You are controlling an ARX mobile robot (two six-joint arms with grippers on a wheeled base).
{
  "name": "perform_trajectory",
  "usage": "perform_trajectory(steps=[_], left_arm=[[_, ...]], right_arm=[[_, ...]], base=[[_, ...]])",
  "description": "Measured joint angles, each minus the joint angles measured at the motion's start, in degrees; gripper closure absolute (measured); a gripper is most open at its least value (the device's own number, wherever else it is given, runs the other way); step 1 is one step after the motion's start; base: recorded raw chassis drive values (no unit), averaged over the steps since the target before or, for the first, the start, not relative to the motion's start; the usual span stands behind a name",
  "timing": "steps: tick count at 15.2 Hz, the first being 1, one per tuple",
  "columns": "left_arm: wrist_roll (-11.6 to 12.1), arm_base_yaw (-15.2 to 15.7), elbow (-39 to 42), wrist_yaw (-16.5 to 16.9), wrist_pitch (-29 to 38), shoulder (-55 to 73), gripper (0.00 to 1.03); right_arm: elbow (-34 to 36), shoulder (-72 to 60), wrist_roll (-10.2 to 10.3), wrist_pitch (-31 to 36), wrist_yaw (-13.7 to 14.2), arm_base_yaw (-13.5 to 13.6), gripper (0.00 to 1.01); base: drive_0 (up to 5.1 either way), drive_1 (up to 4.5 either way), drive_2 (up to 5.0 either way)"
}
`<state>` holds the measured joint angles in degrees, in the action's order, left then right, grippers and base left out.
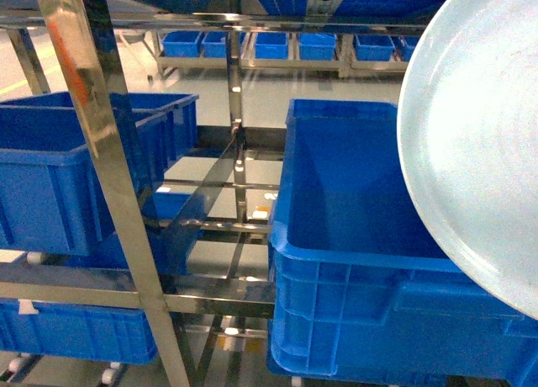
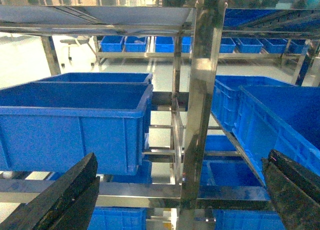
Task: Place blue tray on left shelf second layer neatly
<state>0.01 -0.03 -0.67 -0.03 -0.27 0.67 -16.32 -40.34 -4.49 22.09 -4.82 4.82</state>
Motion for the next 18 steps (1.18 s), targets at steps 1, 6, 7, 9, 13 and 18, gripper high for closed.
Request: perform_trajectory(steps=[1,6,7,9,13,18], left_arm=[[0.0,0.0,0.0,0.0,0.0,0.0,0.05],[0.0,0.0,0.0,0.0,0.0,0.0,0.05],[0.0,0.0,0.0,0.0,0.0,0.0,0.05],[0.0,0.0,0.0,0.0,0.0,0.0,0.05],[0.0,0.0,0.0,0.0,0.0,0.0,0.05],[0.0,0.0,0.0,0.0,0.0,0.0,0.05]], right_arm=[[0.0,0.0,0.0,0.0,0.0,0.0,0.99],[0.0,0.0,0.0,0.0,0.0,0.0,0.99],[0.0,0.0,0.0,0.0,0.0,0.0,0.99],[-0.2,0.0,0.6,-1.4,-0.5,0.0,0.99],[-15.4,-29.3,29.5,-13.5,-16.1,-10.2,0.99],[-20.8,-41.1,32.2,-7.3,-9.2,-7.5,0.99]], base=[[0.0,0.00,0.0],[0.0,0.00,0.0],[0.0,0.00,0.0],[0.0,0.00,0.0],[0.0,0.00,0.0],[0.0,0.00,0.0]])
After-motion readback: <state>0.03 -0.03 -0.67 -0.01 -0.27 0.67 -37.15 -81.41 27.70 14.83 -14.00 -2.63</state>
